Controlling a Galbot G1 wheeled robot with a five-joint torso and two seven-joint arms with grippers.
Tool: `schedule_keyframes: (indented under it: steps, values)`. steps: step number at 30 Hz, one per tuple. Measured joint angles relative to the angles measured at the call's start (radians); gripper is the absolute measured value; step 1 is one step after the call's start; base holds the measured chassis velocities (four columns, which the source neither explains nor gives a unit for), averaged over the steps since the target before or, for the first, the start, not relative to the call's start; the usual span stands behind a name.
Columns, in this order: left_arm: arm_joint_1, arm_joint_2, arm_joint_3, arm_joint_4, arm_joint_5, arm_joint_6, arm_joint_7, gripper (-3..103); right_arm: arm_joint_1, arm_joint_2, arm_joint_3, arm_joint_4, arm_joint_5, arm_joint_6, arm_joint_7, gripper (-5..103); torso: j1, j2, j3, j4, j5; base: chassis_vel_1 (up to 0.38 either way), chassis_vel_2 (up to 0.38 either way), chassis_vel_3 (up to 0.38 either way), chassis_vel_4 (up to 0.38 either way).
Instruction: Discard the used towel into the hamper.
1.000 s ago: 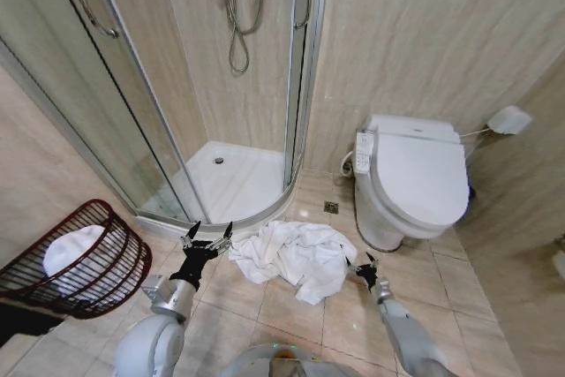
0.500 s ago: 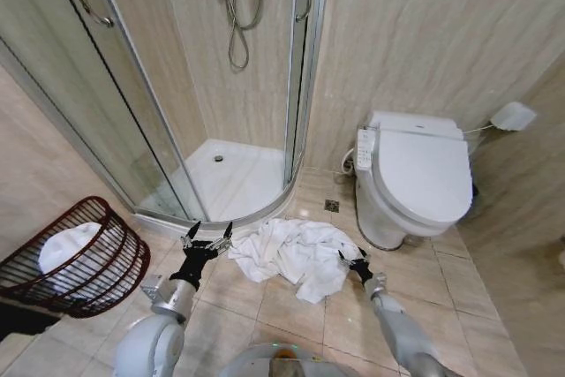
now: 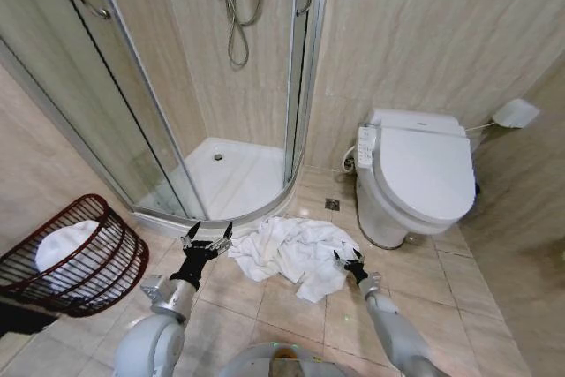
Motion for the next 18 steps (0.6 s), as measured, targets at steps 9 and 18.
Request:
schedule_keyframes:
  steps: [9, 18]
  values:
    - [0.0, 0.0, 0.0, 0.0, 0.0, 0.0, 0.0, 100, -0.003, 0.003, -0.002, -0.005, -0.006, -0.003, 0.03, 100, 0.001, 0.004, 0.002, 0.0, -0.0001, -0.081, 0.043, 0.084, -0.04]
    - [0.0, 0.0, 0.0, 0.0, 0.0, 0.0, 0.0, 100, -0.003, -0.005, -0.011, -0.003, -0.006, -0.021, 0.088, 100, 0.003, 0.006, 0.004, 0.0001, 0.0001, -0.175, 0.121, 0.16, -0.116]
